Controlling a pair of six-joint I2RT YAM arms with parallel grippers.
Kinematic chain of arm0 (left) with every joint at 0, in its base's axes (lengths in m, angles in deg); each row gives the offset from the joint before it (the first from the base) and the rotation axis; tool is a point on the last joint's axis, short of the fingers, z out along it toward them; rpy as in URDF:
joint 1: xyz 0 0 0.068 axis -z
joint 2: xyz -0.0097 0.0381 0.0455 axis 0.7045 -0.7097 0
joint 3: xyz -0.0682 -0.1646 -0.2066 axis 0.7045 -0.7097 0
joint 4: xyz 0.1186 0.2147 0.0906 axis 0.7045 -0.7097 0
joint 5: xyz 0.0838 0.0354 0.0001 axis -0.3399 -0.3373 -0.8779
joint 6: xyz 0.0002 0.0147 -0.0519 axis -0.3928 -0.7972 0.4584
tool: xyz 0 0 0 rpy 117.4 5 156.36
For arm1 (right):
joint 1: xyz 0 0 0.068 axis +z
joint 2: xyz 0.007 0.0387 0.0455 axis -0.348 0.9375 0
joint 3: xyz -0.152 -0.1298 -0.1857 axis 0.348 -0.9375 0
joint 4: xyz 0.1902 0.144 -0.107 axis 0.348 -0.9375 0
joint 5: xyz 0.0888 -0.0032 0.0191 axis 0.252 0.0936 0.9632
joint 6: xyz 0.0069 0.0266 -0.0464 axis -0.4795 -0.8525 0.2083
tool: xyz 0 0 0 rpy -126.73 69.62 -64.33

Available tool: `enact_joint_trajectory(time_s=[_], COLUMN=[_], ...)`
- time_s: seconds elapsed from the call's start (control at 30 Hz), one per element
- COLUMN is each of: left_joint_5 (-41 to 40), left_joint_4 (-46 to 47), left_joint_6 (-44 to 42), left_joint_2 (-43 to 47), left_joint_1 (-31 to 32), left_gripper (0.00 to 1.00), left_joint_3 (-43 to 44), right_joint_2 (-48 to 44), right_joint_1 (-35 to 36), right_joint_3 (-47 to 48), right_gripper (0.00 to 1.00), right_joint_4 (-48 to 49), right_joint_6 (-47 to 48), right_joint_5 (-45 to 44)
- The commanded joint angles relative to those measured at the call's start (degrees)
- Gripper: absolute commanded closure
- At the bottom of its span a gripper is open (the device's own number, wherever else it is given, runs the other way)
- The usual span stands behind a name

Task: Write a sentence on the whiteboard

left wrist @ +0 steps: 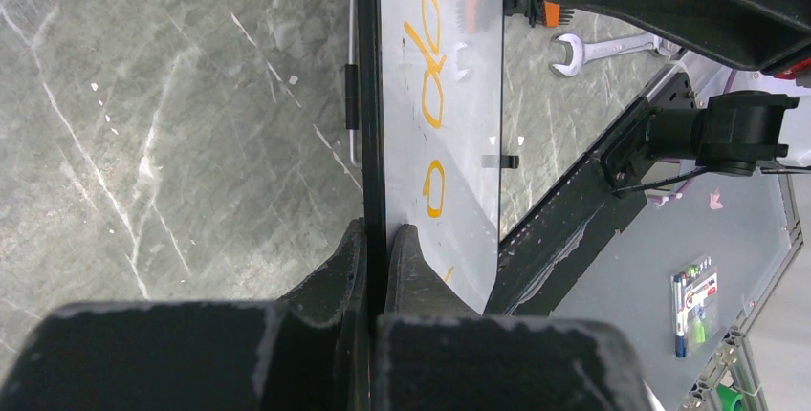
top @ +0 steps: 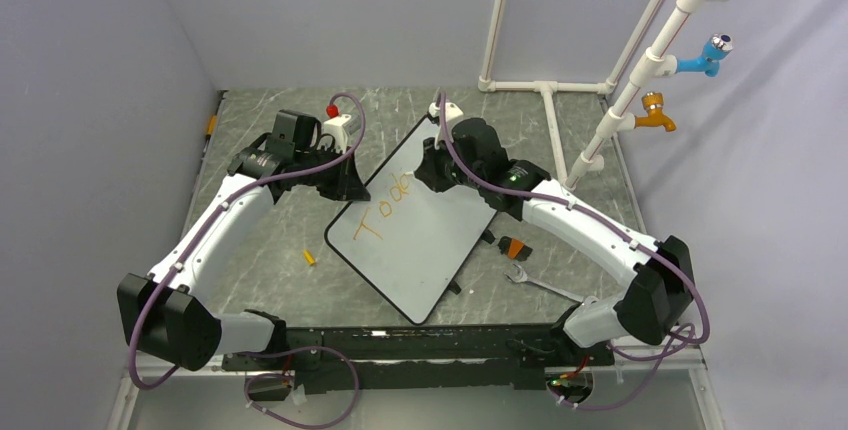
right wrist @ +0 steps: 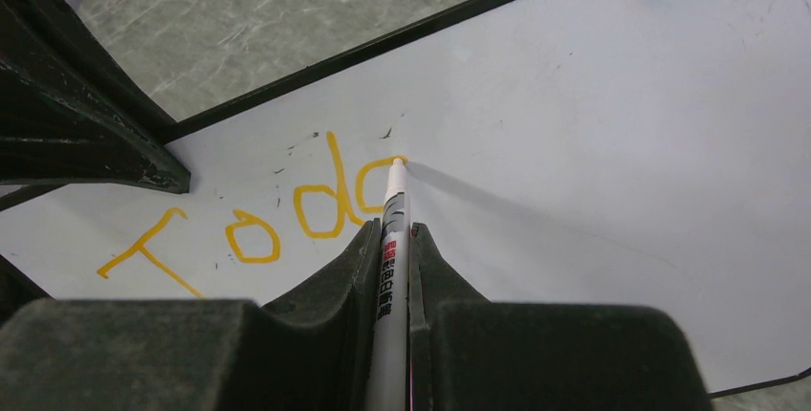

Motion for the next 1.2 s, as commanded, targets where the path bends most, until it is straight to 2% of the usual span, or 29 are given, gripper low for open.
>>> enact_joint_trajectory(time_s=[0.0,0.47,0.83,1.17], left_joint_5=[-7.3,-8.4,-8.5,-8.4], left_joint_4=[2.6,2.3,2.4,2.4], left_joint_6=[-5.9,-6.0,-6.0,-6.0], left_joint_2=[0.9,0.7,0.8,0.8], left_joint_1=[0.1,0.1,0.1,0.1], left_gripper=[1.00,1.00,1.00,1.00], left_joint_3=[0.5,0.6,0.5,0.6], right_joint_2=[0.6,-1.1,-2.6,-2.8], right_joint_1=[-0.1,-0.1,-0.1,-0.2], right_joint_3=[2.9,-2.4,-6.1,-5.0], right_gripper=[1.00,1.00,1.00,1.00], right_joint_4=[1.2,2.2,2.1,0.0], right_joint_6=[0.9,-0.4,-0.7,1.0], right_joint_5=[-0.3,2.2,1.0,-2.9])
